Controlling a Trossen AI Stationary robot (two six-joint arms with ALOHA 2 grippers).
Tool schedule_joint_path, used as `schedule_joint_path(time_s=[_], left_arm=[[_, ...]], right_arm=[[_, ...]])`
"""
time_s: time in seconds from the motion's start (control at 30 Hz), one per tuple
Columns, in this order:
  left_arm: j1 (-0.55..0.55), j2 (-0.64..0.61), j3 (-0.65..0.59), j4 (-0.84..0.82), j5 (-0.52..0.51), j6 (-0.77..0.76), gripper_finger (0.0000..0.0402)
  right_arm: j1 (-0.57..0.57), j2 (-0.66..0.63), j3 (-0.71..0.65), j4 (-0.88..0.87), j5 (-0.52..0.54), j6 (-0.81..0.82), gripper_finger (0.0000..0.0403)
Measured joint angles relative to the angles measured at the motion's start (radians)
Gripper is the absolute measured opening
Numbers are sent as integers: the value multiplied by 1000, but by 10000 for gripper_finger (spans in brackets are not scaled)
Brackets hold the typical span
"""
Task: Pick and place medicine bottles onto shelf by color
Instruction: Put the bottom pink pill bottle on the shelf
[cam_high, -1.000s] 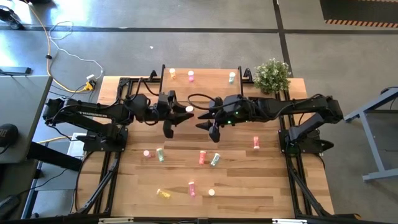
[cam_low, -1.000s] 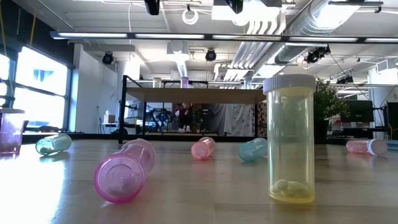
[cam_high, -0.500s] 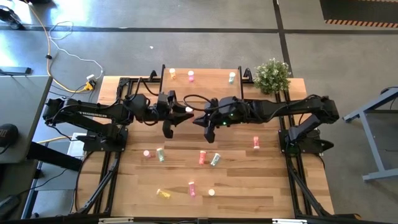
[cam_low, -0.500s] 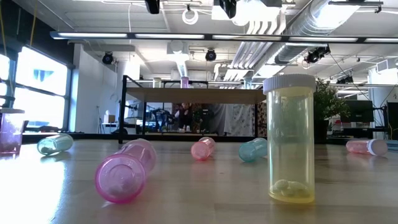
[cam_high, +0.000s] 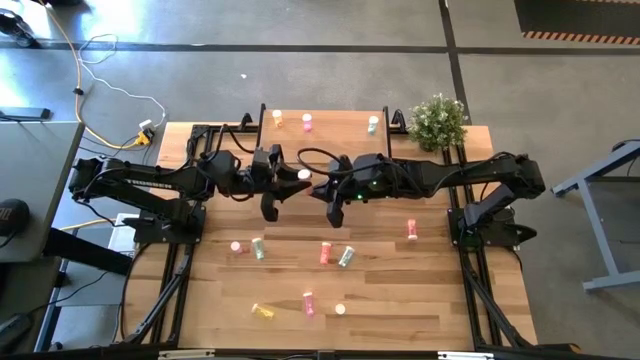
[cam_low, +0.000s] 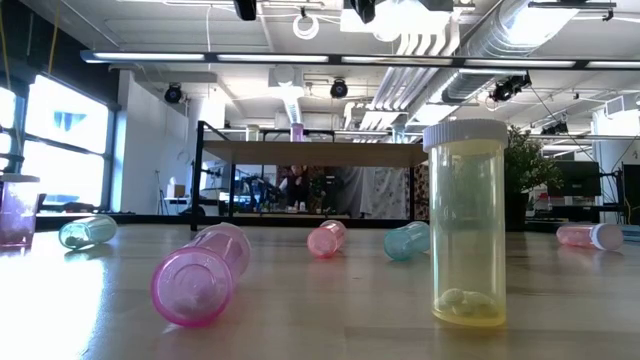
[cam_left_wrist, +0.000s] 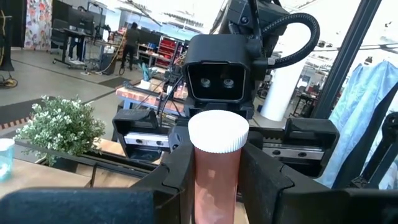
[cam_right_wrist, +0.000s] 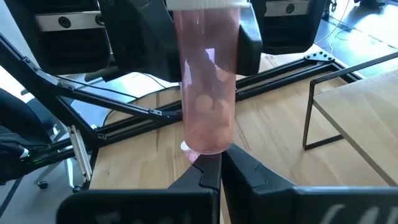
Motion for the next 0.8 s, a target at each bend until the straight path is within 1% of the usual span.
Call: schedule_joint_path(time_s=[0.17,0.53,0.67,0.8], left_arm=[[0,0,0,-4,0,0,94],[0,3,-1,-36,0,0,118],[0,2,-1,-40,0,0,119],[0,3,-1,-48,0,4,116]], right_arm=[[0,0,0,2,0,8,0],[0,0,0,30,10,26,0],[0,0,0,46,11,17,0],[0,0,0,15,11,25,0]])
